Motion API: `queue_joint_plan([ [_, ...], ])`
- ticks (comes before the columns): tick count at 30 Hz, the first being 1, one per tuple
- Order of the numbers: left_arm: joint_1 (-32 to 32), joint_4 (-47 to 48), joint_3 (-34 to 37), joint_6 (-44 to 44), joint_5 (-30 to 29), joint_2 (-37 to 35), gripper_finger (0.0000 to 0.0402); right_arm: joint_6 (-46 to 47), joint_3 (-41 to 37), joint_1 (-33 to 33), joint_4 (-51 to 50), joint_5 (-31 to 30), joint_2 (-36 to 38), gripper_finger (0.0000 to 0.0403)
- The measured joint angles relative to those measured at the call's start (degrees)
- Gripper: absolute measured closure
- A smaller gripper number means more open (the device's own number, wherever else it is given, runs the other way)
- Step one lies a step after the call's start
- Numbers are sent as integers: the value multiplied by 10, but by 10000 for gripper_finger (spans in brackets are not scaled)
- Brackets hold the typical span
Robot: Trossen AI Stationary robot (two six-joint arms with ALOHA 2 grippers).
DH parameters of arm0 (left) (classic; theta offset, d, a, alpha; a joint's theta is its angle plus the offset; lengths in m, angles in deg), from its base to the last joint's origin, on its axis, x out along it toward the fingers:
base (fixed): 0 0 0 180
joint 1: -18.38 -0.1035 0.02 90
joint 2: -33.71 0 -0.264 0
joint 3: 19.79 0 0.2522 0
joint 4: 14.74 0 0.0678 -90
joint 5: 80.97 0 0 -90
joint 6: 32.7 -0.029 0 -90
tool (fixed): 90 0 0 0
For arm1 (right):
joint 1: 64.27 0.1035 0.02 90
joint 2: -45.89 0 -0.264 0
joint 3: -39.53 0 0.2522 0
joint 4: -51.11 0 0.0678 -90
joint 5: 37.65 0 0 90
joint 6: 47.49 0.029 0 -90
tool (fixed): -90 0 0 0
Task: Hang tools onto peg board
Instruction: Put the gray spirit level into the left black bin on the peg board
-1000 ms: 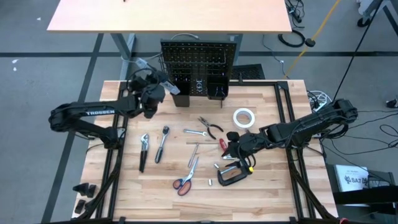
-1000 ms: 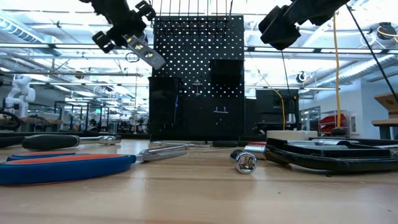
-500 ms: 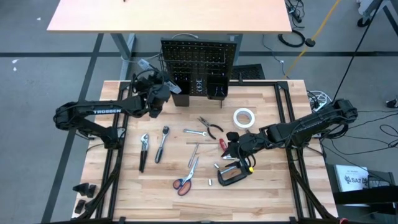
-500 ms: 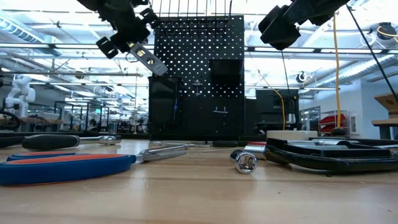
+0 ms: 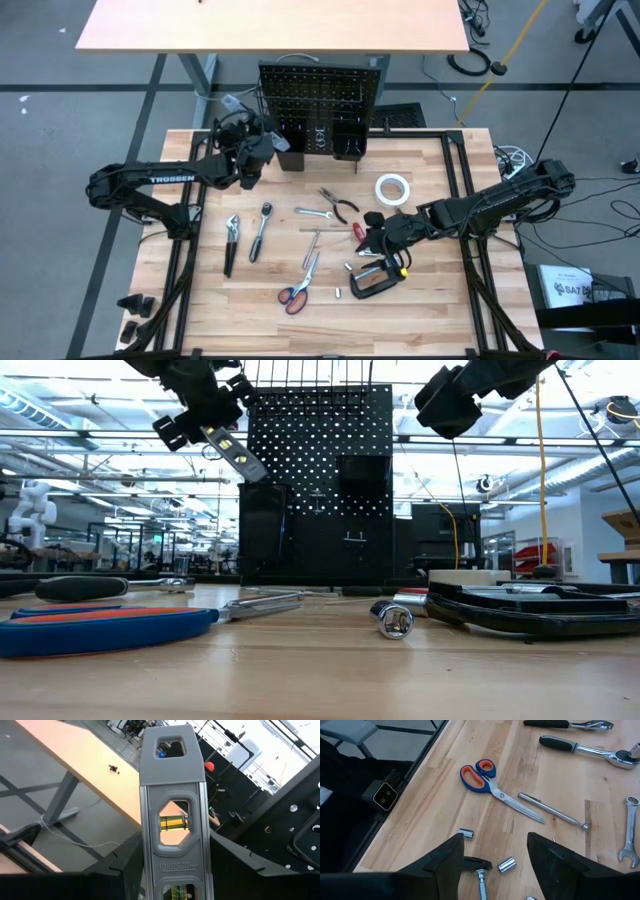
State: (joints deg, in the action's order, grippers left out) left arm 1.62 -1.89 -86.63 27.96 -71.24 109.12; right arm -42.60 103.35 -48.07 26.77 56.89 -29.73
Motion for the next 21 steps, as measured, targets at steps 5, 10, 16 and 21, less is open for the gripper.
queue_joint_plan([
  [5,0,-1,0,-29,-8,0,208,0,0,0,1,0,0,190],
  [10,0,-2,-1,-41,-8,0,208,0,0,0,1,0,0,190],
  [16,0,-6,-1,-39,-14,9,208,0,0,0,1,0,0,190],
  [21,0,-23,-1,-36,-27,22,208,0,0,0,1,0,0,190],
])
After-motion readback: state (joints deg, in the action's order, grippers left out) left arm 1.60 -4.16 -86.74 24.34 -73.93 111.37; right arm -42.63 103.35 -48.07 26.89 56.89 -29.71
